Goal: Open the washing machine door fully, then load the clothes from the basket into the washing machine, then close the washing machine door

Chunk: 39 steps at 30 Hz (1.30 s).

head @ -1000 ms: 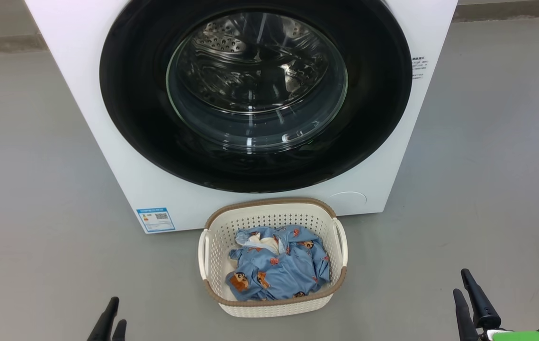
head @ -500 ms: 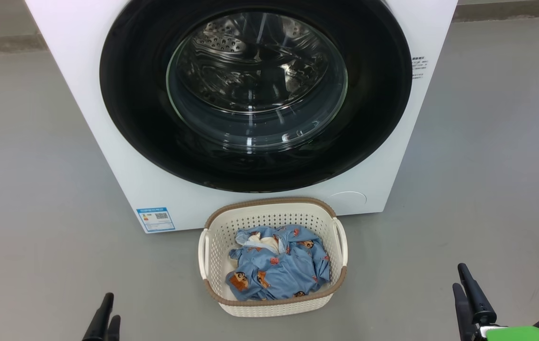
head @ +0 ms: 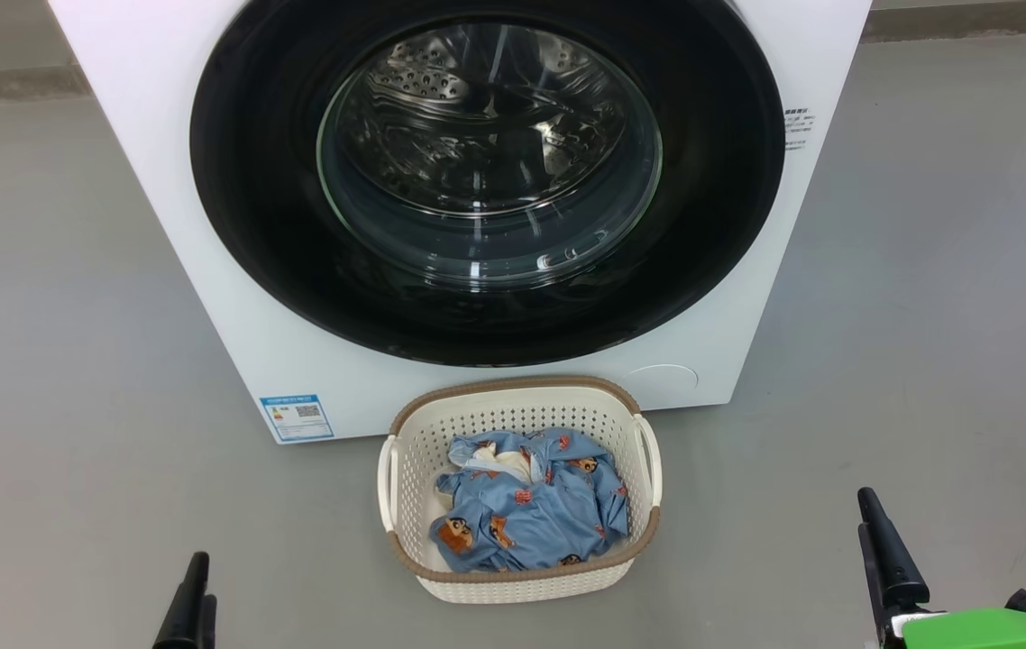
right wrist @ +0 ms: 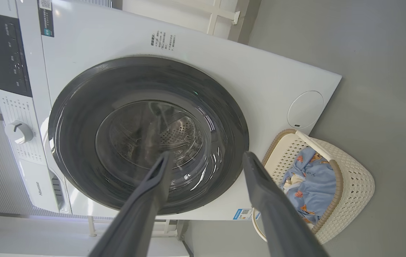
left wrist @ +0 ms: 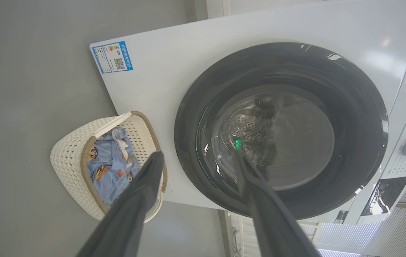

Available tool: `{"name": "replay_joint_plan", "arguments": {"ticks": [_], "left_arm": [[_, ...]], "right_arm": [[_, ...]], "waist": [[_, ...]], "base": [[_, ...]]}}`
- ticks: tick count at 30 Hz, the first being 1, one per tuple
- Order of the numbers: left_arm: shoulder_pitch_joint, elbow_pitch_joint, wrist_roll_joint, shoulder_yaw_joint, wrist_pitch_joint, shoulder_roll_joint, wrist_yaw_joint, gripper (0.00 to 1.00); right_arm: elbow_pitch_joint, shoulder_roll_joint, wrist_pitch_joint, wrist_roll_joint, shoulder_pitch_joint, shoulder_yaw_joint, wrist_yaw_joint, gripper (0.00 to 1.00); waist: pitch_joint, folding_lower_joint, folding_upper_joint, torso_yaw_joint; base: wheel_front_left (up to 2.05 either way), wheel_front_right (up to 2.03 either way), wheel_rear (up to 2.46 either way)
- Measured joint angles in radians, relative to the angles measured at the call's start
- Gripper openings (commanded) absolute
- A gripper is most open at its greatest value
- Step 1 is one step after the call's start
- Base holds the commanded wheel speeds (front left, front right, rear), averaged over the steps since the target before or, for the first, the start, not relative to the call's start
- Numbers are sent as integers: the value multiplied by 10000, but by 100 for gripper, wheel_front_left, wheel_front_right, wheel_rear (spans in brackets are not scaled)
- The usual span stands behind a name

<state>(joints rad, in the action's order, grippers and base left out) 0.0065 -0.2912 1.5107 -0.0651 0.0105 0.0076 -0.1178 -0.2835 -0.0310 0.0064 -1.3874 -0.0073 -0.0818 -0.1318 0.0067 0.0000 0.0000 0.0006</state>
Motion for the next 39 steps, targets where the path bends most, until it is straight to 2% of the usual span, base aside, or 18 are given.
{"name": "replay_joint_plan", "arguments": {"ticks": [39], "left_arm": [[357, 412, -4253, -186, -1131, 104, -13, 100]], "right_arm": [[685, -343, -1099, 4916, -198, 729, 0, 100]], "waist": [[87, -1, 0, 23]], "base": [[0, 0, 0]]}}
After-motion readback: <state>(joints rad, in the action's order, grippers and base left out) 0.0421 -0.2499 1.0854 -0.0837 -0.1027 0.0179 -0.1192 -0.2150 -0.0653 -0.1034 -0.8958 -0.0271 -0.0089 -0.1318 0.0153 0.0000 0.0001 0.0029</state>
